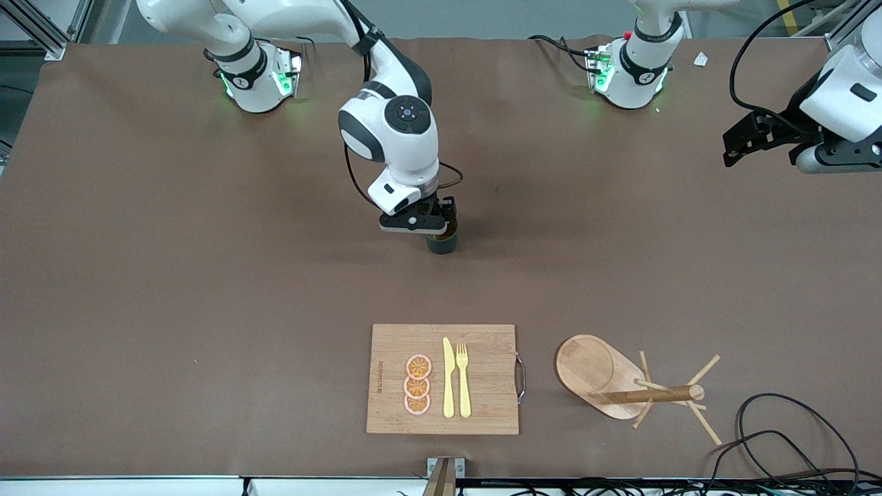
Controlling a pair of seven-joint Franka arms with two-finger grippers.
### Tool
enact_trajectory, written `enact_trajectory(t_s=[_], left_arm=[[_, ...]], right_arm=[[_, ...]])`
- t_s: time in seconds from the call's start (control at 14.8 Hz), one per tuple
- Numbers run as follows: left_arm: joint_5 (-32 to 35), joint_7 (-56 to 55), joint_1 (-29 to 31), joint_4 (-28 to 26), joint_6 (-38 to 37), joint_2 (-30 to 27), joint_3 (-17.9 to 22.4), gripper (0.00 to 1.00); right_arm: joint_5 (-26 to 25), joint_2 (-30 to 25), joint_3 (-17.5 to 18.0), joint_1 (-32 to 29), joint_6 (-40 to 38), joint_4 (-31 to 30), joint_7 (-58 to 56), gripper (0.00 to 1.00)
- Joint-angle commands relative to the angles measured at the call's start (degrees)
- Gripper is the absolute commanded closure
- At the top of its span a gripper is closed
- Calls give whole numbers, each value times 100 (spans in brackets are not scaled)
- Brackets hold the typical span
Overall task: Transfer cup from left to right arm and place
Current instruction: 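Reach the right gripper down to the teal mug, then close the right gripper on the teal mug rim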
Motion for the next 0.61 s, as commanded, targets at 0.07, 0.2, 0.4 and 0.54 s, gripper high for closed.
enact_trajectory(t_s=[0.07,0.2,0.4,0.54], left_arm=[[-79,99,22,-97,-20,-160,-10,0],[-79,116,30,-79,-64,-177,-10,0],[-79,108,39,-70,-143,-177,-1,0],[-79,108,74,-79,-231,-177,-1,0]], right_arm=[[-325,467,1,27,49,327,-20,0],[-335,476,1,19,49,319,-29,0],[-501,485,1,1,84,257,-37,0],[-528,485,1,18,137,205,-37,0]])
